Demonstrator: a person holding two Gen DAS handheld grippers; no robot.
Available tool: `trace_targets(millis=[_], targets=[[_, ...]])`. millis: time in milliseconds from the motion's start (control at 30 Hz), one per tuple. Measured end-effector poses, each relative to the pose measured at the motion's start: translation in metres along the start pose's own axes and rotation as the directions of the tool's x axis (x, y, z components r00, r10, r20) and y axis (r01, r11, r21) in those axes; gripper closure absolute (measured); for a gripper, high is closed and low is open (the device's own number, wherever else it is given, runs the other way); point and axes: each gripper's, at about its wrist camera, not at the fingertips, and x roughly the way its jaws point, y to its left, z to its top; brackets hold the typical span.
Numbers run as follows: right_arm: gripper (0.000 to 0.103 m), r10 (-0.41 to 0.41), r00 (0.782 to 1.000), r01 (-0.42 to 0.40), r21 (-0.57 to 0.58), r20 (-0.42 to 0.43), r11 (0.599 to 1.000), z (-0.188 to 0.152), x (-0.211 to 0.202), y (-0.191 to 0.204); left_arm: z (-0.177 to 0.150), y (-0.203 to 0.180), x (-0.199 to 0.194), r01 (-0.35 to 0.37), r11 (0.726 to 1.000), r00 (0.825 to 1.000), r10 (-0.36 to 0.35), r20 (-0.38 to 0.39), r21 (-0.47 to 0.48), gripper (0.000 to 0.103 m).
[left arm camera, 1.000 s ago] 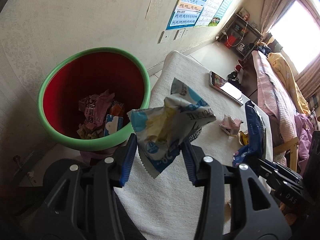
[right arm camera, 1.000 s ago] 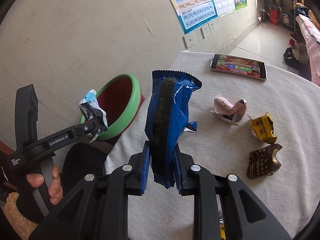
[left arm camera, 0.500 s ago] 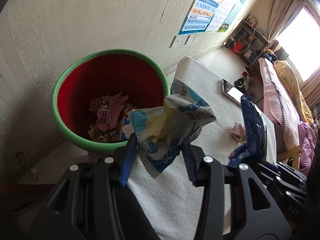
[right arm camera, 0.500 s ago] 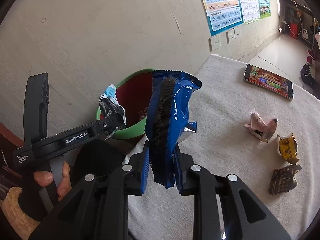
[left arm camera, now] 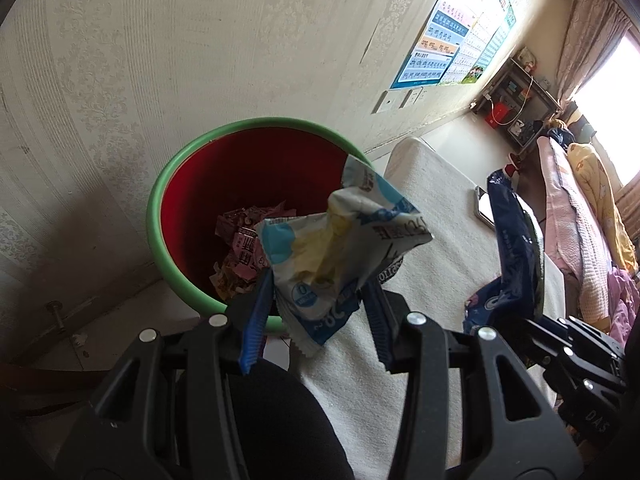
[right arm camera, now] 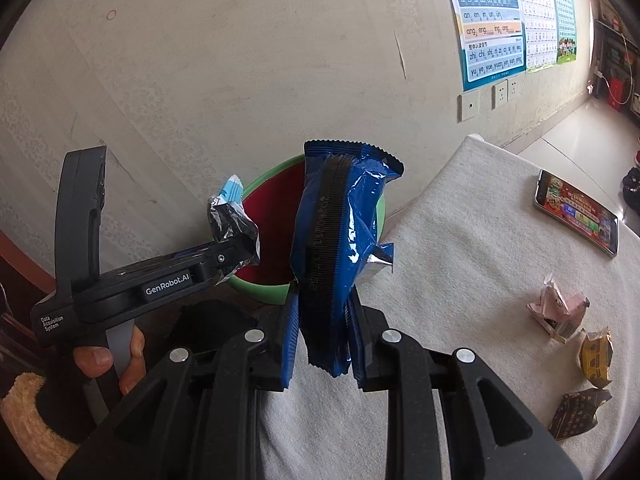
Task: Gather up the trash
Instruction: 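Carry the white-blue wrapper with the left tool while the right tool carries the blue bag to the bucket, then open the left tool over the bucket while the right tool releases the blue bag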
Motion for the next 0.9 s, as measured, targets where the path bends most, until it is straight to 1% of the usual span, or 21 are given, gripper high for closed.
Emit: trace_targets(millis=[267, 467, 567, 667, 733, 833, 900], targets=[[0.081, 0.020, 0.999, -0.021, -0.036, -0.025, 0.999, 0.018, 0.022, 0.013, 0.010, 0.014, 0.004, -0.035, 0.999, 0.999, 0.035, 0.007, -0.023, 0.060], [0.081, 0.032, 0.998, -0.034, -0.046, -0.045, 0.998, 0.027, 0.038, 0.022, 0.023, 0.024, 0.008, -0.045, 0.998, 0.999, 0.045, 0.006, -0.042, 0.060], [0.081, 0.033, 0.998, -0.036, -0.048, -0.052, 0.998, 0.030, 0.044, 0.024, 0.026, 0.030, 0.013, -0.036, 0.997, 0.999, 0.036, -0.006, -0.065, 0.060], [0.081, 0.030, 0.998, -0.033, -0.049, -0.057, 0.998, 0.035, 0.051, 0.024, 0.026, 0.034, 0.017, -0.044, 0.995, 0.999, 0.043, -0.012, -0.088, 0.060], [0.081, 0.027, 0.998, -0.030, -0.055, -0.055, 0.998, 0.040, 0.054, 0.025, 0.026, 0.037, 0.017, -0.054, 0.993, 0.999, 0.053, -0.011, -0.106, 0.057], [0.076, 0.033, 0.998, -0.036, -0.063, -0.050, 0.997, 0.045, 0.056, 0.029, 0.028, 0.041, 0.016, -0.071, 0.989, 0.997, 0.072, 0.005, -0.126, 0.050], [0.060, 0.034, 0.999, -0.036, -0.068, -0.030, 0.997, 0.048, 0.056, 0.031, 0.028, 0.044, 0.015, -0.075, 0.987, 0.997, 0.077, 0.006, -0.139, 0.045]])
